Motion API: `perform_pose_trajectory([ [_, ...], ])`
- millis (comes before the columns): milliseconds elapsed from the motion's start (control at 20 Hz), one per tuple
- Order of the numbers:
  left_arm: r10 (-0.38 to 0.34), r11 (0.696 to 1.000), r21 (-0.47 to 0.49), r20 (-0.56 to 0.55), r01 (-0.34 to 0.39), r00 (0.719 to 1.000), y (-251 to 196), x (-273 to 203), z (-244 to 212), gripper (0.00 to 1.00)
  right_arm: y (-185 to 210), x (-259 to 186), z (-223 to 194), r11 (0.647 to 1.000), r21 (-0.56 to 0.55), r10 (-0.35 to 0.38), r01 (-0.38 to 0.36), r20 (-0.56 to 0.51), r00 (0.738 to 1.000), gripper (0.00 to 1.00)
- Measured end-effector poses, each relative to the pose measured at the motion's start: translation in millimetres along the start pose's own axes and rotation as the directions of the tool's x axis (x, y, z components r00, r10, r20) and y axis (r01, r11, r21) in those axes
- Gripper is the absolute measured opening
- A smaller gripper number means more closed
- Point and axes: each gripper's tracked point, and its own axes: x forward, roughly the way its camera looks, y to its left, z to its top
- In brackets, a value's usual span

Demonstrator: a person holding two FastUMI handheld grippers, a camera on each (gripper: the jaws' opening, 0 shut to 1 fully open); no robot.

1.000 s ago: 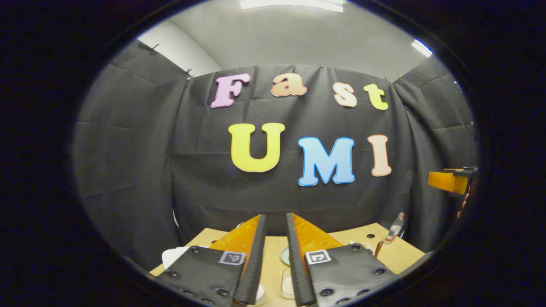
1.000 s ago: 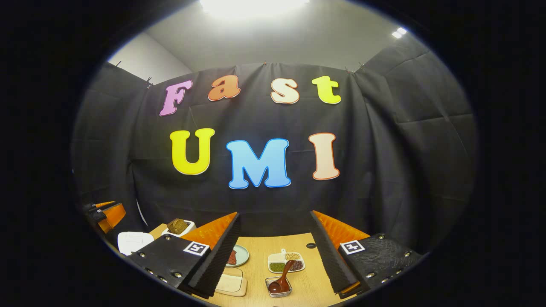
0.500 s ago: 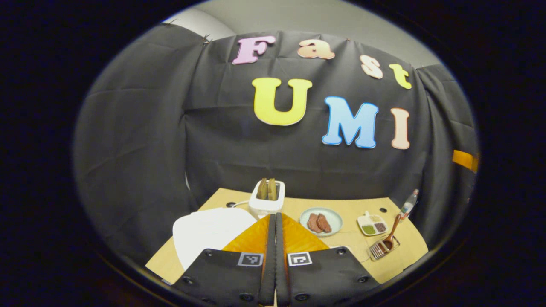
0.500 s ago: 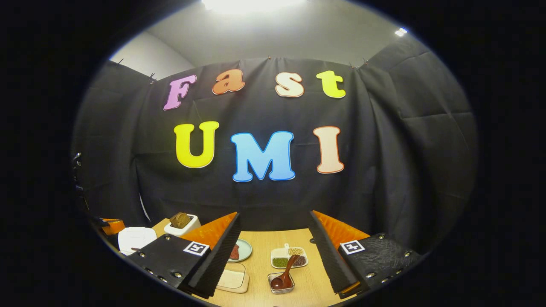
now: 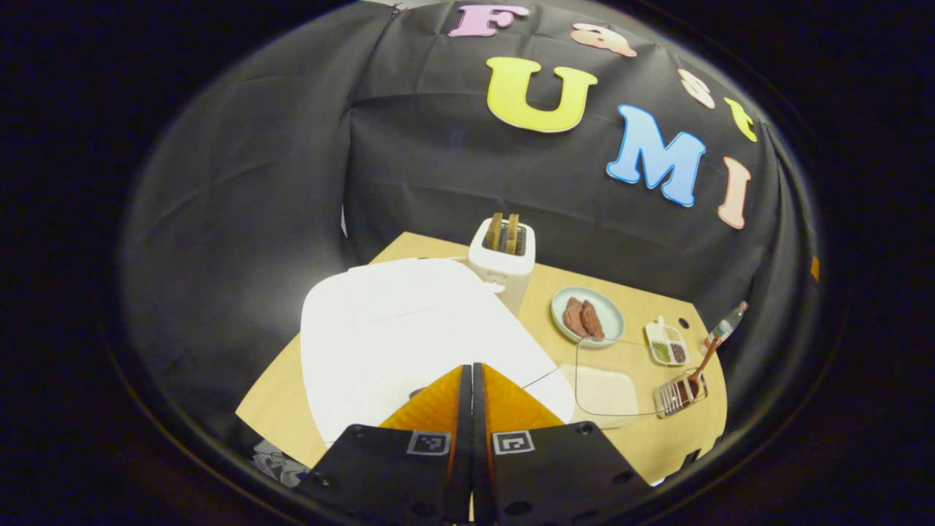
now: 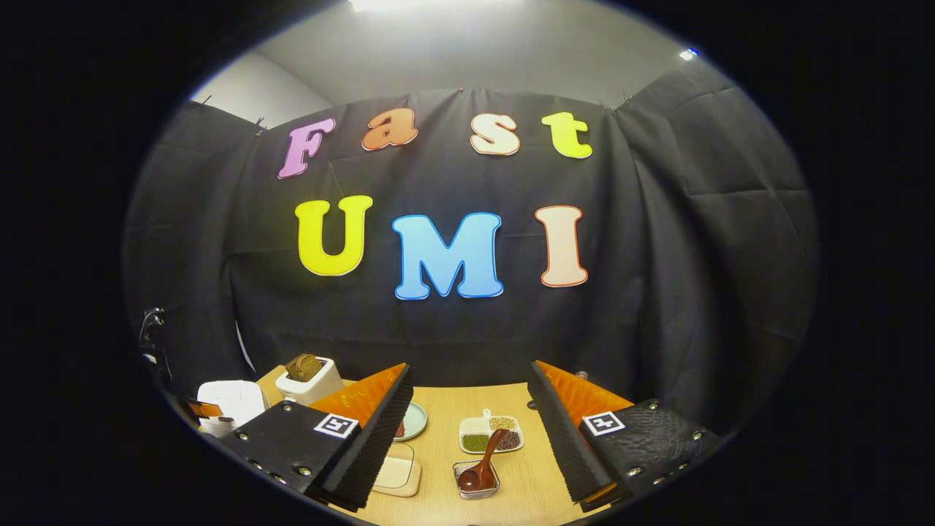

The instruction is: Close the left gripper, press the button to open the rice cooker; take a wooden spoon from the chopstick holder with the right hand, scoop a spoonful of rice and pour it into the rice cooker, then put the wooden spoon back into the chopstick holder.

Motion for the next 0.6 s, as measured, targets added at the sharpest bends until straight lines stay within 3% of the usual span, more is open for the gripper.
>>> perform_pose_trajectory([
  [100, 0.012, 1.000, 0.006, -0.027, -0.012, 1.000, 4.7, 6.5, -6.9, 0.04, -1.8, 0.3, -1.0, 1.000, -0.001, -0.002, 0.002, -0.004, 1.000, 0.96],
  [200, 0.017, 1.000, 0.012, -0.041, -0.017, 0.999, 7.3, 13.2, -12.1, 0.11, -2.9, 1.6, -0.8, 1.000, -0.006, -0.005, 0.005, -0.005, 1.000, 0.96],
  [250, 0.015, 1.000, 0.009, -0.053, -0.014, 0.998, 5.4, 17.3, -15.2, 0.07, -3.1, 1.0, -1.1, 1.000, -0.008, -0.004, 0.004, -0.006, 1.000, 0.96],
  [450, 0.035, 0.999, 0.007, -0.095, -0.035, 0.995, 4.6, 16.7, -15.5, 0.11, -0.4, 0.9, -2.3, 1.000, -0.005, 0.002, -0.002, -0.011, 1.000, 0.96],
  [600, 0.049, 0.998, 0.043, -0.056, -0.046, 0.997, 2.5, 7.5, -5.6, 0.11, 0.4, 0.5, -1.8, 1.000, -0.009, 0.005, -0.005, -0.008, 1.000, 0.96],
])
